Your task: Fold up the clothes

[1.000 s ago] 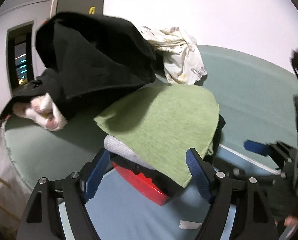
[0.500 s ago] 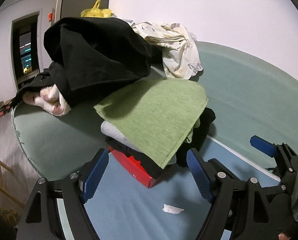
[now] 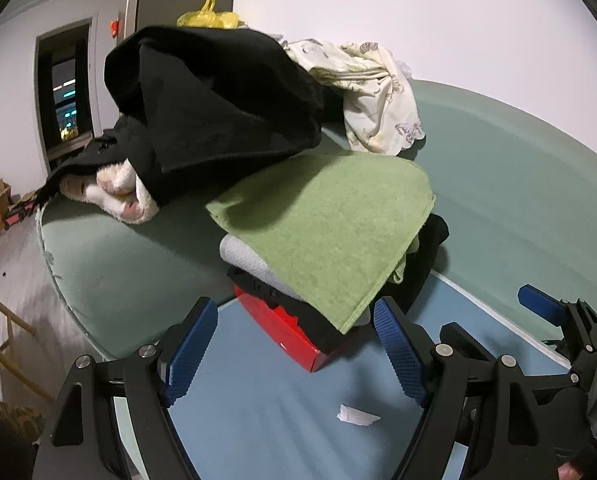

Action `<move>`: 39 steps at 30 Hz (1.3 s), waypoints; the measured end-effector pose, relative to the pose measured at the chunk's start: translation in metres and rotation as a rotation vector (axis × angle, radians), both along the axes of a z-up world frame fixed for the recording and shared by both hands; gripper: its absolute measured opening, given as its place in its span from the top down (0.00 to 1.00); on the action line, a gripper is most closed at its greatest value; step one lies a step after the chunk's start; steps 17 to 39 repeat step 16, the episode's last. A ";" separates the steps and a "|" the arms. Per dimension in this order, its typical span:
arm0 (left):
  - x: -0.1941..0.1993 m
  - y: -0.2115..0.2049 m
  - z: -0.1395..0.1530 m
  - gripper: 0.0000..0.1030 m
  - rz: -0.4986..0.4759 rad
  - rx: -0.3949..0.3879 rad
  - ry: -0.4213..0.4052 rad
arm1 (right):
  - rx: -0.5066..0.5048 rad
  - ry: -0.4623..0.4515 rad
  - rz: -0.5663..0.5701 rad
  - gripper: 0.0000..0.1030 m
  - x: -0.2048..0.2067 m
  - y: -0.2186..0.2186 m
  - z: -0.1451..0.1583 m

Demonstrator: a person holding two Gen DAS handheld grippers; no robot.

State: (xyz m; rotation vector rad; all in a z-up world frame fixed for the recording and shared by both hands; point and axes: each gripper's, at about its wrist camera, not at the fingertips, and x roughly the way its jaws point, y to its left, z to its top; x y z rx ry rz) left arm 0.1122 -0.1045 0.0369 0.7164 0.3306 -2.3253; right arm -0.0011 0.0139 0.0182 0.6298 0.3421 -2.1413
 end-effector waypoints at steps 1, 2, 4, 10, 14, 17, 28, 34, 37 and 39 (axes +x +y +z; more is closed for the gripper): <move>0.000 0.000 -0.001 0.21 0.000 0.004 -0.003 | 0.002 -0.005 0.000 0.00 0.000 0.000 -0.001; 0.000 0.000 -0.002 0.21 0.000 0.004 -0.006 | 0.008 -0.006 0.002 0.00 0.000 -0.001 -0.001; 0.001 -0.001 -0.003 0.21 0.001 0.005 -0.007 | 0.020 -0.006 0.000 0.00 -0.001 -0.002 -0.002; 0.001 -0.003 -0.005 0.21 0.005 0.012 -0.012 | 0.034 -0.014 -0.007 0.00 -0.002 -0.004 -0.004; 0.002 -0.004 -0.005 0.21 0.009 0.029 -0.014 | 0.037 -0.022 -0.007 0.00 -0.003 -0.005 -0.005; 0.003 -0.005 -0.006 0.21 0.008 0.035 -0.013 | 0.040 -0.024 -0.009 0.00 -0.002 -0.005 -0.005; 0.003 -0.005 -0.006 0.21 0.008 0.035 -0.013 | 0.040 -0.024 -0.009 0.00 -0.002 -0.005 -0.005; 0.003 -0.005 -0.006 0.21 0.008 0.035 -0.013 | 0.040 -0.024 -0.009 0.00 -0.002 -0.005 -0.005; 0.003 -0.005 -0.006 0.21 0.008 0.035 -0.013 | 0.040 -0.024 -0.009 0.00 -0.002 -0.005 -0.005; 0.003 -0.005 -0.006 0.21 0.008 0.035 -0.013 | 0.040 -0.024 -0.009 0.00 -0.002 -0.005 -0.005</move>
